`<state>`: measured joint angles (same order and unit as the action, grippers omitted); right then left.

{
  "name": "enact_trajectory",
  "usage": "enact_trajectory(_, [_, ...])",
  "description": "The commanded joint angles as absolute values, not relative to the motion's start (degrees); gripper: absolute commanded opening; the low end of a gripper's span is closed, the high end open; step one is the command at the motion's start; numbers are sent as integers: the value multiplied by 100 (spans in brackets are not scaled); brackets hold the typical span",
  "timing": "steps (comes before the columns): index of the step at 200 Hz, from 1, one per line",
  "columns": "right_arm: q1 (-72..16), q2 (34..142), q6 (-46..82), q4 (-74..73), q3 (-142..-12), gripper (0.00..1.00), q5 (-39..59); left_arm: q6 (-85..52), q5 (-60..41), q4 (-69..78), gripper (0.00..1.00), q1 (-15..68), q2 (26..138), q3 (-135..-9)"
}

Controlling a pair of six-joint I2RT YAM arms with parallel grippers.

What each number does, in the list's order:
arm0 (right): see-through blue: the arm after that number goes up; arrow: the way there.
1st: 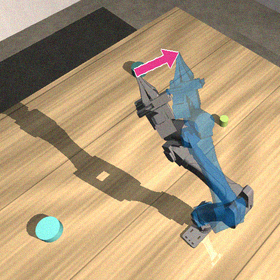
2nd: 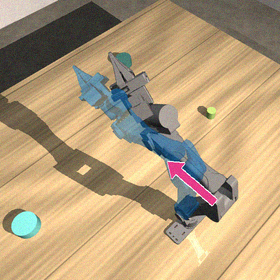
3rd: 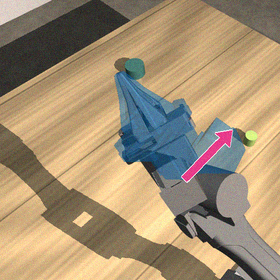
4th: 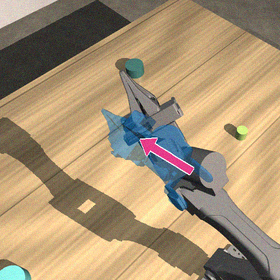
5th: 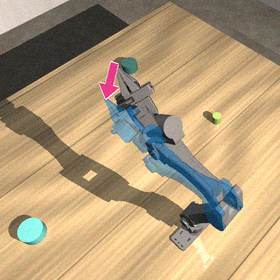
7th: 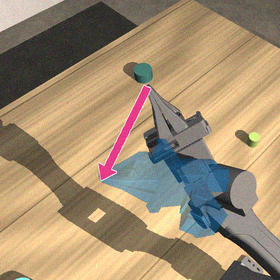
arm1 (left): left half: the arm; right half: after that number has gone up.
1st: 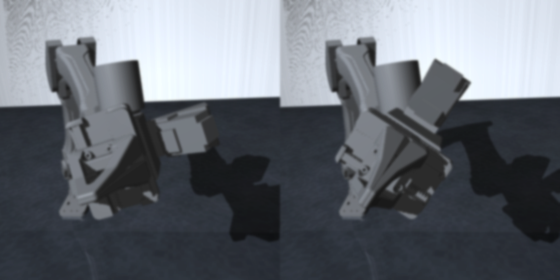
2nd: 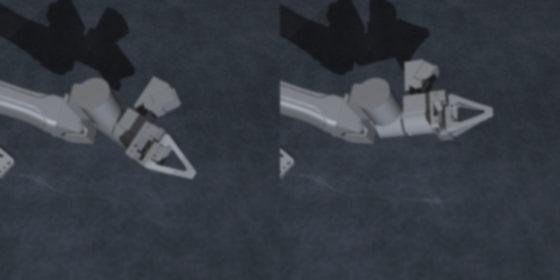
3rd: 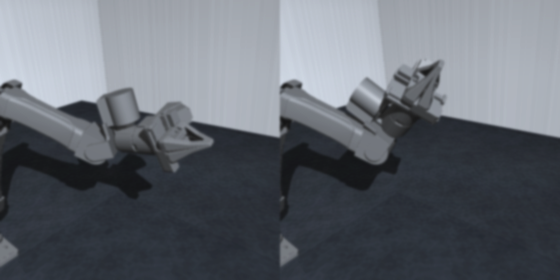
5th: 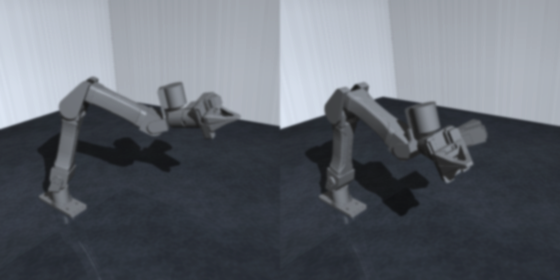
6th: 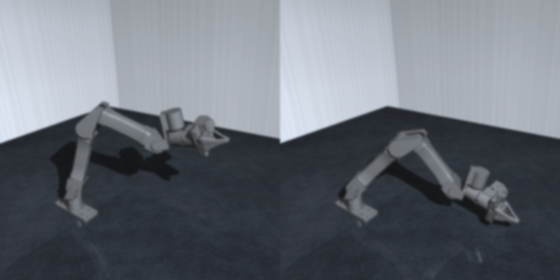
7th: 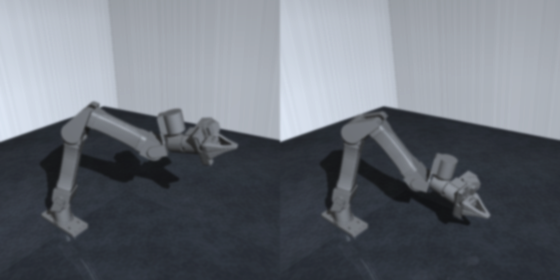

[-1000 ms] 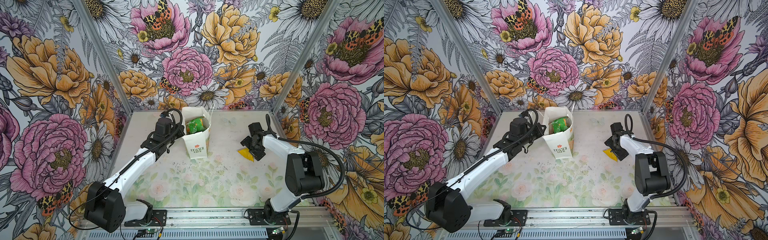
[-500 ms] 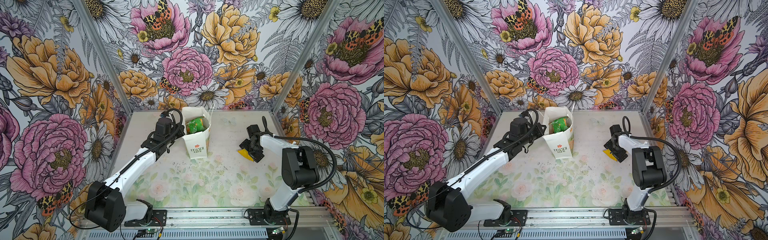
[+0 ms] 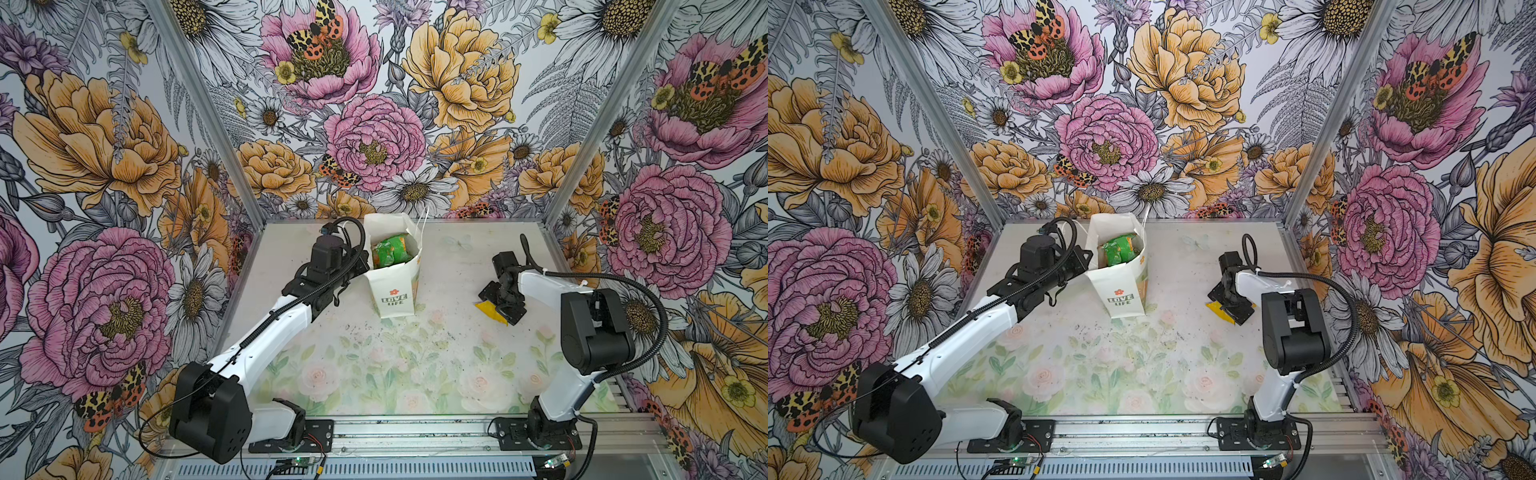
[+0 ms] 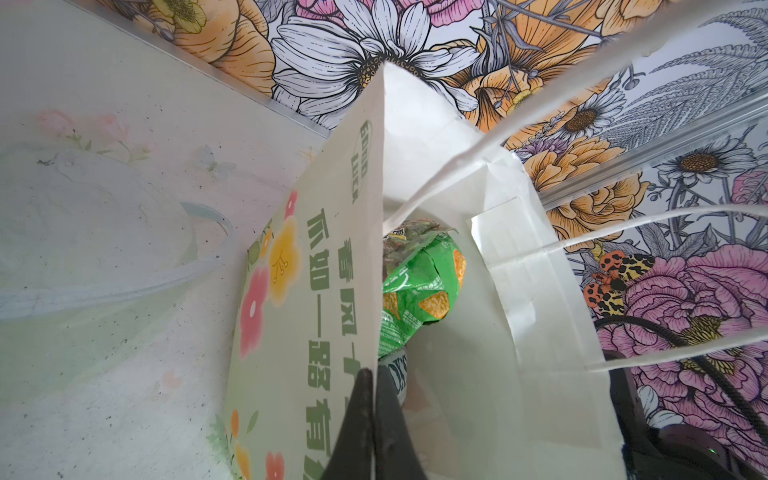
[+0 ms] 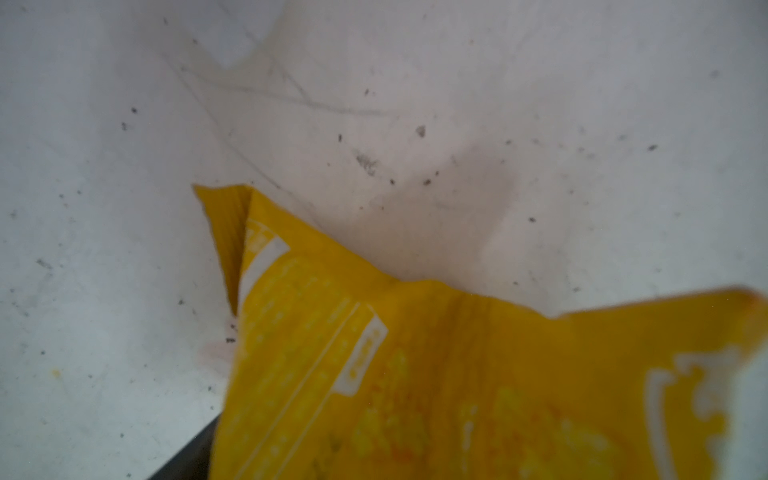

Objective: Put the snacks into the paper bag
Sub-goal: 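Lower the open right gripper onto the yellow packet and close it, then lift the yellow packet with the right gripper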

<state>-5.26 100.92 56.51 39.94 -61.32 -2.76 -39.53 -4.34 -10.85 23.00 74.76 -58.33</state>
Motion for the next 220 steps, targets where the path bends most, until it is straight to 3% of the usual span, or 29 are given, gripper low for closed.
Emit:
enact_trajectory(1, [-505, 9973, 5504, 3845, -5927, 87, -347, -3902, -527, -901, 0, 2250, 7523, -5957])
enact_trajectory(21, [-499, 9867, 5441, 3737, -5863, 83, -335, -3915, -533, -888, 0, 2249, 7532, -5958])
enact_trajectory(61, [-506, 9665, 5226, 3555, -5770, 62, -256, -3905, -530, -888, 0, 2261, 7515, -5972])
enact_trajectory(94, [-508, 9431, 5025, 3481, -5719, 52, -237, -3907, -531, -879, 0, 2268, 7515, -5977])
enact_trajectory(220, [-716, 8075, 4020, 3428, -6266, 44, 360, -3911, -588, -817, 0, 2276, 7584, -6007])
